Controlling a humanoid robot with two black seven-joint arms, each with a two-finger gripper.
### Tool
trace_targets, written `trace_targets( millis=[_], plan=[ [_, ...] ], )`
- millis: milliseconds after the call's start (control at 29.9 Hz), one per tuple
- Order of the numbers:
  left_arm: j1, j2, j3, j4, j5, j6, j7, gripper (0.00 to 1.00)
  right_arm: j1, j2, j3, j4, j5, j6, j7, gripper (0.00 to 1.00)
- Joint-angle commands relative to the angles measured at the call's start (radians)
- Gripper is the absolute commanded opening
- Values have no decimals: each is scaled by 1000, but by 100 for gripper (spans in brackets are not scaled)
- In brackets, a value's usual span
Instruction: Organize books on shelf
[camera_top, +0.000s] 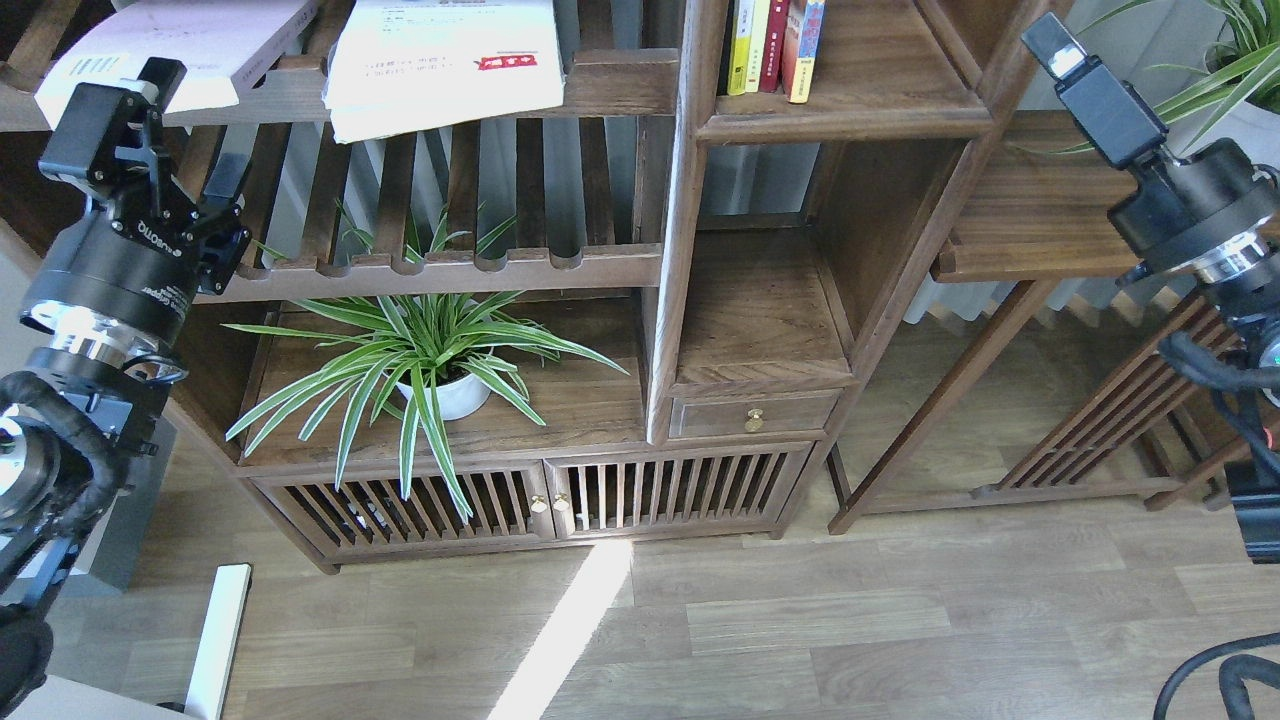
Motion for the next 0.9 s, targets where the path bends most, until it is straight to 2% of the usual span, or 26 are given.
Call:
trace_targets(
  millis=[0,134,468,869],
  plan=[
    [-4,-3,-33,0,-4,69,-3,97,0,0,0,0,-1,0,0,74],
    [-4,-8,-73,5,-6,118,-3,98,-1,0,0,-3,-1,0,0,74],
    [-27,-14,-101,32,-6,160,-5,98,0,0,-1,0,-2,0,0,74],
    [-110,-31,-106,110,-4,184,-5,98,0,1,-3,-3,-1,0,0,74]
  ],
)
